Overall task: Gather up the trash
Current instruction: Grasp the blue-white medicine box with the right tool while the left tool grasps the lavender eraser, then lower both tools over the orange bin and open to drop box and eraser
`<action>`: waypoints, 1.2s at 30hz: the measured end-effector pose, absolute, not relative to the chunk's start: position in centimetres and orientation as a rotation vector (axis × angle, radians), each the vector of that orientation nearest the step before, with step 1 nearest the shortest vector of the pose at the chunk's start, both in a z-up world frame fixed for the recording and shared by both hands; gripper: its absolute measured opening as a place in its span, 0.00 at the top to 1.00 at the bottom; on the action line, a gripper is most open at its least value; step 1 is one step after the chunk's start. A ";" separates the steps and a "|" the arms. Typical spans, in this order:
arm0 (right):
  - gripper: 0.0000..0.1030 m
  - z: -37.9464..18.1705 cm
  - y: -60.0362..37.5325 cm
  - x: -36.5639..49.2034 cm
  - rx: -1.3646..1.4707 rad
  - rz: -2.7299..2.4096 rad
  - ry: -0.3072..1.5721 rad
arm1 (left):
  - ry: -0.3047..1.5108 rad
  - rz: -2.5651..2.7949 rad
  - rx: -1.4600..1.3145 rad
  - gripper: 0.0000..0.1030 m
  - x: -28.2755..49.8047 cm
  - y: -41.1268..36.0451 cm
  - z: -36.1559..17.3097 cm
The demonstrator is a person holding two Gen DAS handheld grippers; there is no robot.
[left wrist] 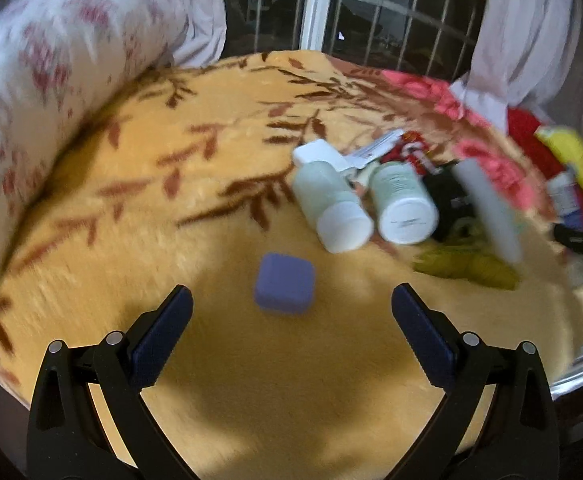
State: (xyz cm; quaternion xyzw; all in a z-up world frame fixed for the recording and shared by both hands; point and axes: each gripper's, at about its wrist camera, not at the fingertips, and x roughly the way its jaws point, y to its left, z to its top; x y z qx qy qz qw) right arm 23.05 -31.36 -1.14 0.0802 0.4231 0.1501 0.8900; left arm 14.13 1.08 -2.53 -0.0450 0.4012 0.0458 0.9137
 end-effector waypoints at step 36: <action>0.51 -2.2 -26.8 6.9 0.121 0.295 0.704 | 0.648 -0.080 -0.080 0.69 7.3 0.1 -3.0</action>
